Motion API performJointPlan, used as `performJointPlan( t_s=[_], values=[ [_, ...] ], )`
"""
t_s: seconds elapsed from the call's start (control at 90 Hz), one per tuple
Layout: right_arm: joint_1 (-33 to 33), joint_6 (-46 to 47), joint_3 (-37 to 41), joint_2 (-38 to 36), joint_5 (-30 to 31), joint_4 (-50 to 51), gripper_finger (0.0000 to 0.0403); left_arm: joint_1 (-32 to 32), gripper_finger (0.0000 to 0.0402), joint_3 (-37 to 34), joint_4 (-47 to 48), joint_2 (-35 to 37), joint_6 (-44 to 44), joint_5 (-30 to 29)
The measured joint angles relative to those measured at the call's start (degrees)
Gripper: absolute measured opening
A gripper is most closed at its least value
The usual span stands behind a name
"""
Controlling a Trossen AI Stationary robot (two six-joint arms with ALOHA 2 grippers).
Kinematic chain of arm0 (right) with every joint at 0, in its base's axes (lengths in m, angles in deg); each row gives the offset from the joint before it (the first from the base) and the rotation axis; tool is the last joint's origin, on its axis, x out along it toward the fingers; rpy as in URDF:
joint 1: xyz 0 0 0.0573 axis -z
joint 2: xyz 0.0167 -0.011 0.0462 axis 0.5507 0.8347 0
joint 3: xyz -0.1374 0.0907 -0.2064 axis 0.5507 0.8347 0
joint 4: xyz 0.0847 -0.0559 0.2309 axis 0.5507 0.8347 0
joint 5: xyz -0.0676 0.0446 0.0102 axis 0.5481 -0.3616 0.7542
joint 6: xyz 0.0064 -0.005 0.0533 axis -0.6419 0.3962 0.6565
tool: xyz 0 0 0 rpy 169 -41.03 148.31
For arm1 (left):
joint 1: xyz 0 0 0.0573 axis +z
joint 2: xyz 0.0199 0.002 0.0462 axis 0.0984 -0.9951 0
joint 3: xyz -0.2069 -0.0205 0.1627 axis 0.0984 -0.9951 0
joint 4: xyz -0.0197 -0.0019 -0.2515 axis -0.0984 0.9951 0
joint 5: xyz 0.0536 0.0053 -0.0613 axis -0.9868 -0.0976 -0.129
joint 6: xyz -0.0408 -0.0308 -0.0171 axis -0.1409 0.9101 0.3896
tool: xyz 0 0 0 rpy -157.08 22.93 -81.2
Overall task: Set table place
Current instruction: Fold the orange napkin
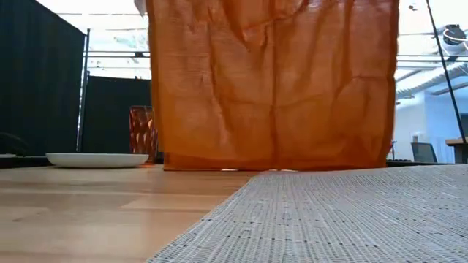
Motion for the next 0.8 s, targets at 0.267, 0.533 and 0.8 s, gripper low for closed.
performJointPlan(
  t_s=[0.267,0.533,0.8],
  values=[
    [-4.7,10.0,1.8,3.4,-6.3,0.3,0.0,-2.7,0.0,-7.5,-0.3,0.0,8.5,10.4],
    [-7.2,15.8,5.4,3.7,-12.7,-6.7,0.0,-5.5,0.0,-12.1,-9.7,0.0,10.0,18.7],
    [-9.9,12.6,9.9,3.7,-18.5,-22.6,0.0036,-9.6,0.0,-14.5,-19.0,0.0,9.5,25.2]
  ],
)
